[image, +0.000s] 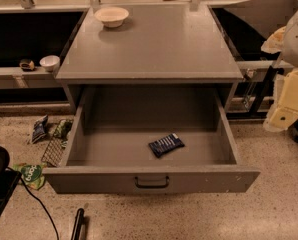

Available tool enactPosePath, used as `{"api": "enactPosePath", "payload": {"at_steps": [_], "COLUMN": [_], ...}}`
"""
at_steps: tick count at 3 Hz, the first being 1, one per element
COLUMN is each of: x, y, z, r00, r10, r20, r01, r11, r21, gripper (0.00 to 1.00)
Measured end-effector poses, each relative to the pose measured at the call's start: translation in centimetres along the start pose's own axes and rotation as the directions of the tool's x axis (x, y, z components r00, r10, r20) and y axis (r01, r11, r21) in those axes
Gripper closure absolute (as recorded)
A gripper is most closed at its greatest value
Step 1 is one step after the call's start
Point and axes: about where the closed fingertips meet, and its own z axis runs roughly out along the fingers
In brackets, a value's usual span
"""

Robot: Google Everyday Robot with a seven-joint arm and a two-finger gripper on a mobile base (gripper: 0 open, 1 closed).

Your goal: Pick rxbar blueberry from top drawer and place on counter

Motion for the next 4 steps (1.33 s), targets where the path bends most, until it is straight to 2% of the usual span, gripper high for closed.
{"api": "enactPosePath", "payload": {"at_steps": [1,2,3,4], "x": [0.0,-0.7,-3.6,-6.8], "y": [0.0,0.1,0.9,2.2], "z": [0.0,1.7,7.1,12.8], "r00": [1.000,1.000,0.990,0.958], "r10": [0.000,0.002,-0.023,-0.008], "r20": [0.000,0.031,0.139,0.288], "r01": [0.000,-0.001,0.036,0.059], "r11": [1.0000,0.9998,0.9951,0.9834], "r21": [0.000,-0.019,-0.092,-0.171], "gripper": [0.00,0.00,0.00,0.00]}}
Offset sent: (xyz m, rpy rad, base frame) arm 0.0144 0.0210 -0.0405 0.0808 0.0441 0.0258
